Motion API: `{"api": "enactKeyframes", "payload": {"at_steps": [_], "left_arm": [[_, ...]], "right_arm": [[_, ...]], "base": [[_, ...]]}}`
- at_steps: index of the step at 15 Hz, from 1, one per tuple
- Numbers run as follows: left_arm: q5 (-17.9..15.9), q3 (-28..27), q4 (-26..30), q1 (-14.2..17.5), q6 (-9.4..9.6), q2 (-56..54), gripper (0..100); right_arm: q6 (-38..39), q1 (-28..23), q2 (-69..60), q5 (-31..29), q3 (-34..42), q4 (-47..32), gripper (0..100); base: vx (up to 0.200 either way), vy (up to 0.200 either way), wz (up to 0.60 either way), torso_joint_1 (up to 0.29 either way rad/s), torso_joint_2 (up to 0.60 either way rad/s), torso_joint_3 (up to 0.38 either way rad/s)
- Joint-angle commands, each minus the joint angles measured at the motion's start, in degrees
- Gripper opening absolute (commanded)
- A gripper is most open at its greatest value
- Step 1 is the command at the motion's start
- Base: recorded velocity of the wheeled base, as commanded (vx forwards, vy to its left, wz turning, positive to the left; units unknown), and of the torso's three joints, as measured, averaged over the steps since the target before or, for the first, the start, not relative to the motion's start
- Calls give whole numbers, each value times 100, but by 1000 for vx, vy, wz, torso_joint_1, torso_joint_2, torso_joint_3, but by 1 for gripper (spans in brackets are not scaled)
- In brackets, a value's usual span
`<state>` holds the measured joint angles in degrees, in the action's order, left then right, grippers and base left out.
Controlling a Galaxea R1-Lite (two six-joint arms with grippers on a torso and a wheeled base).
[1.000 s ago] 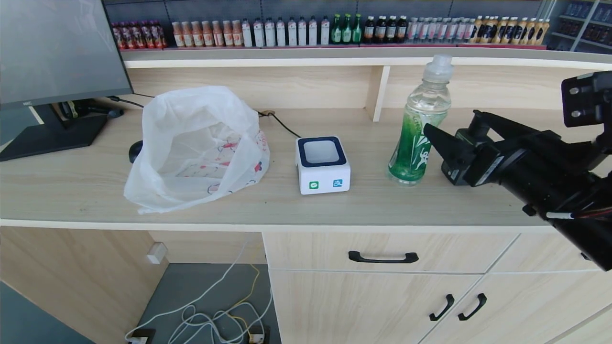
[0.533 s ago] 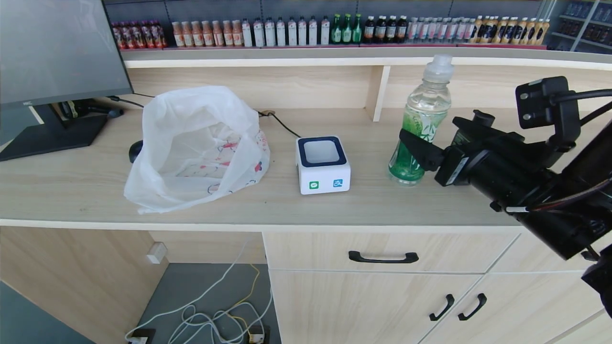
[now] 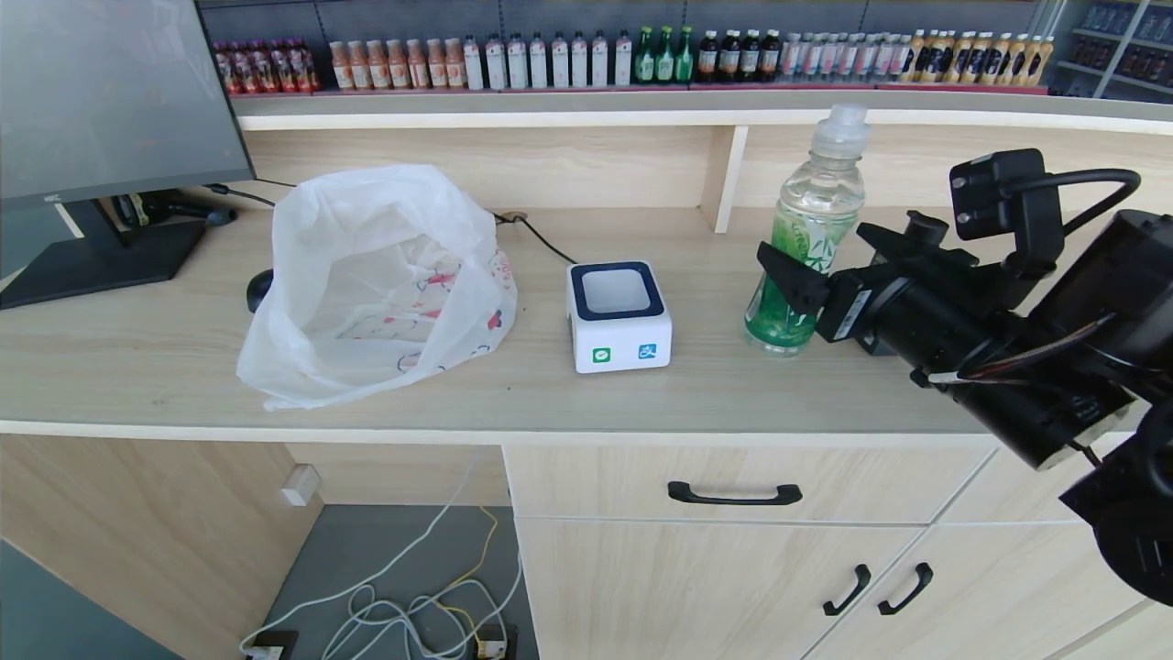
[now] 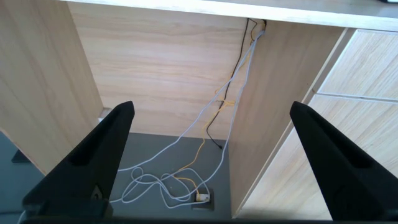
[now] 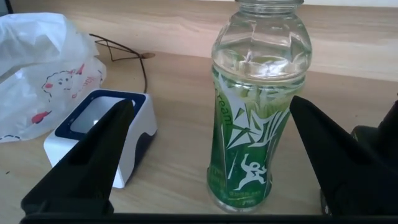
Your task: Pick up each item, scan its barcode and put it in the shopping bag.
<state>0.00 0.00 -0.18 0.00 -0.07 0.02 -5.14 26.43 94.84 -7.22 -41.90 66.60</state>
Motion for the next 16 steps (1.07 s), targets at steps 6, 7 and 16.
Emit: {"api": "enactKeyframes", "payload": {"at_steps": [6,7,16], "left_arm": [[0,0,1,0,-1,-2,100],[0,0,1,0,-1,-2,100],[0,0,1,0,-1,-2,100]], "right_arm": [[-4,-244,272,-8,-319,38,100],[-4,-270,316,-8,-354,38,100],[-13,-367,817,-17,-829,38,100]], "base": [[0,0,0,0,0,0],[0,0,0,0,0,0],[0,0,0,0,0,0]]}}
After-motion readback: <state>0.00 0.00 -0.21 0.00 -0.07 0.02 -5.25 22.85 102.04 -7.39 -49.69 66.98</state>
